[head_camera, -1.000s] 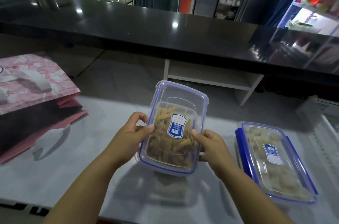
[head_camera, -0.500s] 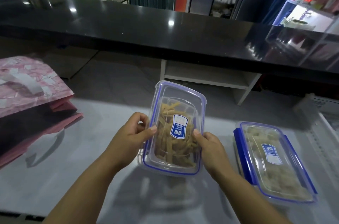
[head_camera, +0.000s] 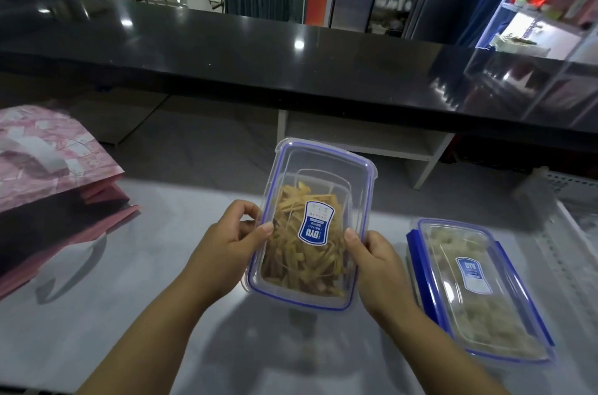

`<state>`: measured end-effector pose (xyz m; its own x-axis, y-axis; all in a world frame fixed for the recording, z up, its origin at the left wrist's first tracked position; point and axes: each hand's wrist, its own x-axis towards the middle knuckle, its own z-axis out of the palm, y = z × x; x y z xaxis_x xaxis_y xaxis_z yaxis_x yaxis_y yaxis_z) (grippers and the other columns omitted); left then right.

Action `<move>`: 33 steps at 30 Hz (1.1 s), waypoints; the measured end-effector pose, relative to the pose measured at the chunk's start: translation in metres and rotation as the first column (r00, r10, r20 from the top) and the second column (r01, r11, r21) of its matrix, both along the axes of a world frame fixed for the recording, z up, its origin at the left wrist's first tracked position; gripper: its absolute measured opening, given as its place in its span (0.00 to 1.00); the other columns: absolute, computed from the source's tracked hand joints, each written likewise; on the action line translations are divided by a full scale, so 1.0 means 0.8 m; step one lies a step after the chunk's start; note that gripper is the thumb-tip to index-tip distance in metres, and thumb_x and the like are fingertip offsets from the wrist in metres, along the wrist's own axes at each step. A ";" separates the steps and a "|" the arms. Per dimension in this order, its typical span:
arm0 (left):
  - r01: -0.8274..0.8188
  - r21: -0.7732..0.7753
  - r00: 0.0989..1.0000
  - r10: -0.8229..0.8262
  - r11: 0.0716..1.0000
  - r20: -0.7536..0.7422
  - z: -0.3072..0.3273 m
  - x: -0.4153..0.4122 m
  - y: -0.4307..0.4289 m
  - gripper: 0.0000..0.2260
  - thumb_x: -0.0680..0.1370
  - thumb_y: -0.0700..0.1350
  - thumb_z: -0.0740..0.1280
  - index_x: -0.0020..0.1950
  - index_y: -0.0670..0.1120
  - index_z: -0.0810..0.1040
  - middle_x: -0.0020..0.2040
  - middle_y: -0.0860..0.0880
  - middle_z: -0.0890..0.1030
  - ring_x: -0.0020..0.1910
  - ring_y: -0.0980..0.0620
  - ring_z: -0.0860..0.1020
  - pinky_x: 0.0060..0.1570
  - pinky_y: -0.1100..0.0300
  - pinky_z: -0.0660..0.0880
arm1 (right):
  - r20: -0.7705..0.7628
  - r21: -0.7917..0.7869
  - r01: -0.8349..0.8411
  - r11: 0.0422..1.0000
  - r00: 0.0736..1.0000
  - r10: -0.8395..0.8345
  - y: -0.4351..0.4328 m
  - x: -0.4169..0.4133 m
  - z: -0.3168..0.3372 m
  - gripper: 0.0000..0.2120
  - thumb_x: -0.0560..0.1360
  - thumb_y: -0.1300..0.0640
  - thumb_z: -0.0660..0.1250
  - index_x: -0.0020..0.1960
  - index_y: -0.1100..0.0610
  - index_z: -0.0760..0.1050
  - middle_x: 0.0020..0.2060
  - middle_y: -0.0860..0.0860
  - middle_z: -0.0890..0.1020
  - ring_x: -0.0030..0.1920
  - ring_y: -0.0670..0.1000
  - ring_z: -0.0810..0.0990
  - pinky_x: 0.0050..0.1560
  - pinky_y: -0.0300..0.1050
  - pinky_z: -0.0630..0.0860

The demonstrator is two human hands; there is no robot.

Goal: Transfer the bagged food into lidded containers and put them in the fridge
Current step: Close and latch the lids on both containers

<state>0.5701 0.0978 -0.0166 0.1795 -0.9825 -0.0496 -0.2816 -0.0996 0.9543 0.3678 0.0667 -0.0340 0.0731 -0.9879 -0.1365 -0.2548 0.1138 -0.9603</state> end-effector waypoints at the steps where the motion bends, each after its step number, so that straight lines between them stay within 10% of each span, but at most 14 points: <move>1: 0.002 -0.009 1.000 -0.002 1.000 -0.014 -0.001 -0.002 0.000 0.03 0.79 0.48 0.61 0.50 0.49 0.71 0.41 0.51 0.84 0.40 0.56 0.83 0.33 0.66 0.77 | -0.007 -0.009 0.013 1.000 1.000 -0.013 0.000 0.000 -0.001 0.11 0.78 0.48 0.60 0.48 0.54 0.76 0.44 0.51 0.84 0.46 0.49 0.83 0.47 0.52 0.82; 10: 0.008 0.016 0.998 -0.009 1.000 0.063 -0.001 -0.008 -0.001 0.04 0.79 0.50 0.61 0.50 0.51 0.71 0.41 0.53 0.84 0.38 0.60 0.83 0.32 0.67 0.78 | -0.063 0.042 0.010 0.999 0.998 -0.007 -0.004 -0.011 -0.011 0.14 0.77 0.47 0.61 0.45 0.57 0.76 0.41 0.53 0.84 0.44 0.52 0.83 0.46 0.56 0.81; 23: -0.133 0.171 0.981 0.106 0.976 0.161 -0.039 -0.011 -0.014 0.04 0.78 0.48 0.64 0.47 0.48 0.75 0.45 0.53 0.79 0.42 0.56 0.77 0.35 0.62 0.73 | -0.214 0.085 0.059 0.995 0.976 -0.039 -0.020 -0.003 -0.021 0.12 0.75 0.49 0.66 0.40 0.57 0.71 0.34 0.48 0.79 0.34 0.44 0.79 0.29 0.35 0.70; 33: -0.073 0.170 0.972 0.032 0.983 0.233 -0.044 -0.014 -0.025 0.18 0.79 0.45 0.62 0.69 0.54 0.70 0.53 0.49 0.76 0.45 0.57 0.74 0.35 0.72 0.67 | -0.298 0.016 -0.103 0.995 0.949 0.103 -0.034 -0.001 -0.024 0.16 0.77 0.52 0.65 0.63 0.41 0.70 0.47 0.44 0.76 0.47 0.45 0.78 0.49 0.45 0.80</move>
